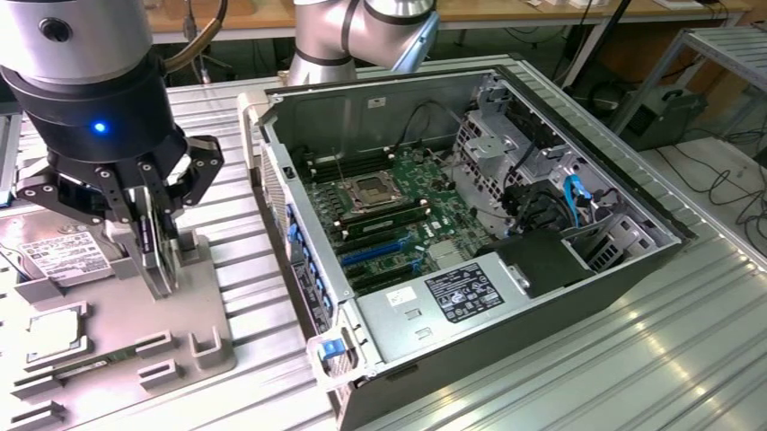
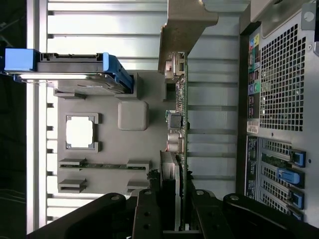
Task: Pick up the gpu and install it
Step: 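Pick up the gpu and move the gpu toward the slot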
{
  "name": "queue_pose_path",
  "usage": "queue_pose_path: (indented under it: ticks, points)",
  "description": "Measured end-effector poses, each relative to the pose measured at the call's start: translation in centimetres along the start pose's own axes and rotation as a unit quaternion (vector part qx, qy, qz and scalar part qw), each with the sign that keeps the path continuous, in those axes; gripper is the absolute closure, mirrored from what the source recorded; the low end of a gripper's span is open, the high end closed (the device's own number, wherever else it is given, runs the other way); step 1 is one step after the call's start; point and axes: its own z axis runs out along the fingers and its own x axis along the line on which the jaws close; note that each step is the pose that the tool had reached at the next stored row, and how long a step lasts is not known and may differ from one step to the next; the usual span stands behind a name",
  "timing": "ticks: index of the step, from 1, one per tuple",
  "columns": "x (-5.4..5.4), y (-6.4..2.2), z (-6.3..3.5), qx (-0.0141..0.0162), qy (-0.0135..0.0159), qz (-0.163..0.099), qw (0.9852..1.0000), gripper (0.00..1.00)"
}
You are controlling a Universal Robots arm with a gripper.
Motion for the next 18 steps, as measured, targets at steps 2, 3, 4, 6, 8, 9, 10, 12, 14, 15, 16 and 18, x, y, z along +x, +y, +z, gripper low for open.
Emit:
queue_pose_path:
  ticks: [2,3,4,6,8,9,10,12,14,15,16,18]
  points:
    - [0.0,0.01,-0.18,0.0,0.0003,0.0,1.0,0.72]
    - [0.0,0.01,-0.34,0.0,0.0005,0.0,1.0,0.72]
    - [0.0,0.02,-0.48,0.0,0.0008,0.0,1.0,0.72]
    - [0.0,0.04,-0.81,0.0,0.0013,0.0,1.0,0.72]
    - [0.0,0.05,-1.03,-0.0001,0.0017,0.0,1.0,0.72]
    - [0.0,0.05,-1.11,0.0,0.0018,0.0,1.0,0.72]
    - [0.0,0.05,-1.2,0.0,0.0019,0.0,1.0,0.72]
    - [0.0,0.05,-1.37,-0.0001,0.0021,0.0,1.0,0.72]
    - [0.0,0.06,-1.53,0.0,0.0023,0.0,1.0,0.72]
    - [0.0,0.06,-1.6,0.0,0.0025,0.0,1.0,0.72]
    - [0.0,0.07,-1.68,0.0,0.0026,0.0,1.0,0.72]
    - [0.0,0.08,-1.85,0.0,0.003,0.0,1.0,0.72]
